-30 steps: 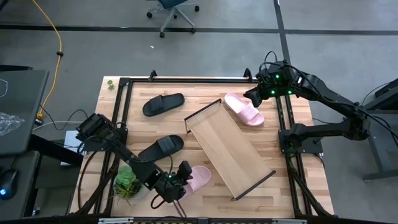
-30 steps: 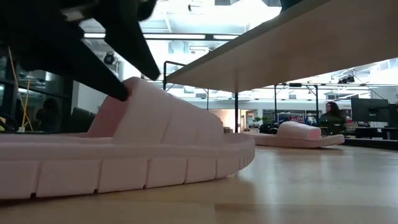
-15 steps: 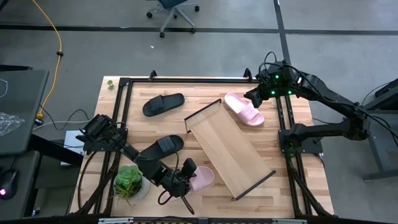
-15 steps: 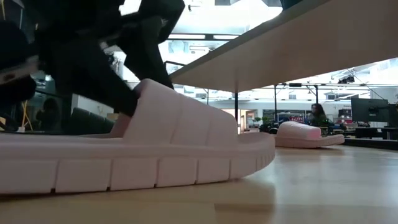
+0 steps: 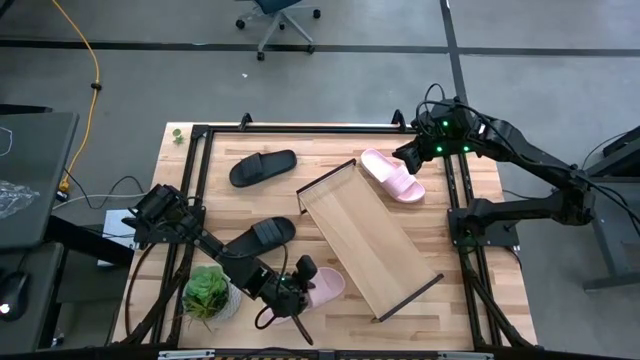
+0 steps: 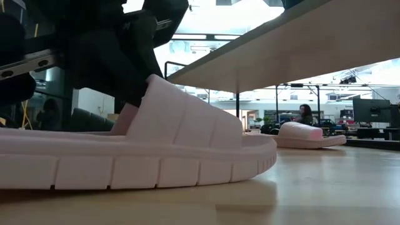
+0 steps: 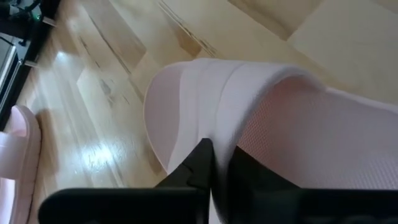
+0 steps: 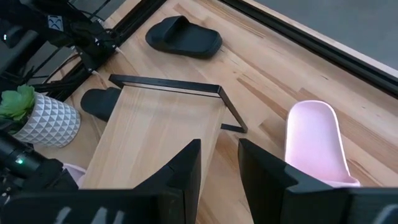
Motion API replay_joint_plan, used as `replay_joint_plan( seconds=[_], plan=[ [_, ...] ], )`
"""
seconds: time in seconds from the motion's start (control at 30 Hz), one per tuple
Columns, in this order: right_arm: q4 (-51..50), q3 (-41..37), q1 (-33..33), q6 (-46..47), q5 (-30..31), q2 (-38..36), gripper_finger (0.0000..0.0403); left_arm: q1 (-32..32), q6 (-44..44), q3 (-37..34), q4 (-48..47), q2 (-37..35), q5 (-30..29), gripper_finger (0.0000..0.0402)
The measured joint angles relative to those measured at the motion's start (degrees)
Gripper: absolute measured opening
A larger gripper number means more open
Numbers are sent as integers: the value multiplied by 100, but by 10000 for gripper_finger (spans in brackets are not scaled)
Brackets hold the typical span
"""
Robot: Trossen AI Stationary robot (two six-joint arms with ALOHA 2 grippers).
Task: Pick and place slides into the shelf
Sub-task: Put the bottom pink slide on the shelf
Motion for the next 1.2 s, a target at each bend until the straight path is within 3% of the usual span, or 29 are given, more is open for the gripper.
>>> replay_joint_plan(
  seconds=[0.53, 0.8, 1.2],
  plan=[
    [-1, 0, 0, -66, 2, -1, 98, -79, -545, 1331, -2125, 0, 129, 5],
    [-2, 0, 1, -175, 104, -1, 98, -81, -803, 1715, -2745, 0, 368, 4],
    [-5, 0, -10, -318, 107, -1, 98, -80, -1336, 2804, -4427, 0, 142, 2]
  ],
)
